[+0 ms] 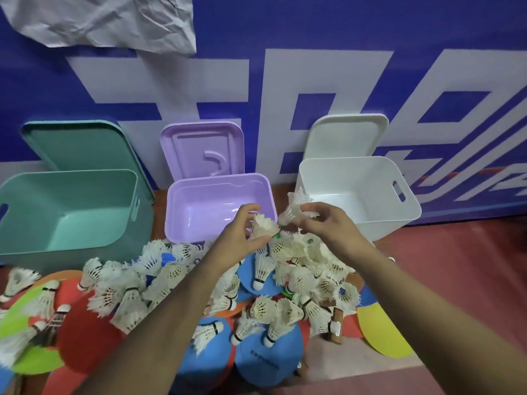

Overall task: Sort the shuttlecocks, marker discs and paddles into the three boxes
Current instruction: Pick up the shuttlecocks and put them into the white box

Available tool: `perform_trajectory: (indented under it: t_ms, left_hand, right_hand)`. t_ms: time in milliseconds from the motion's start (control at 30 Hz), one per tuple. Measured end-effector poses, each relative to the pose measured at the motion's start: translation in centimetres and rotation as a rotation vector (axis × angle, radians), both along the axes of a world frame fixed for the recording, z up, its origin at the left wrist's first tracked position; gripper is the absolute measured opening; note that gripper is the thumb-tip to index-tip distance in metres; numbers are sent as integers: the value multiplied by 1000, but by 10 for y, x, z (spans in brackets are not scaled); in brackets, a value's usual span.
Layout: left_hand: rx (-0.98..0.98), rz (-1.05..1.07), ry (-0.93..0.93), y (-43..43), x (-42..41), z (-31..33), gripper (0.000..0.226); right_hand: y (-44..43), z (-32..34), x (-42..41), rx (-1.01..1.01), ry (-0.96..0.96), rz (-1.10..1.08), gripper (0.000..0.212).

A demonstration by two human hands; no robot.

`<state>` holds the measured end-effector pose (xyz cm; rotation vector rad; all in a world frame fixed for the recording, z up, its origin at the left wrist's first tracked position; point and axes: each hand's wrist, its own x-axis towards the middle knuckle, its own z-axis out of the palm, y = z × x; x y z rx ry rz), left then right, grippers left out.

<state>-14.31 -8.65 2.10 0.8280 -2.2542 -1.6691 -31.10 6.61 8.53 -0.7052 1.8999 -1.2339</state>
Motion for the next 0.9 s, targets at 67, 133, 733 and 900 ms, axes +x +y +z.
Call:
perform_trajectory:
  t_ms: [67, 133, 733, 900]
  left_hand:
    - [27, -36, -3, 1, -9, 1, 64]
    - [30, -64, -12, 5, -17, -1, 64]
    - [372, 241, 45, 85, -64, -17, 38]
    - [343, 339, -24, 98, -59, -27, 49]
  right_hand:
    - [2, -2, -1, 25, 49, 11, 38]
    - [2, -5, -3, 35, 132, 26, 23]
    - [73, -53, -94, 36, 524, 427, 25]
    - [88, -74, -119, 262, 1037, 856, 47]
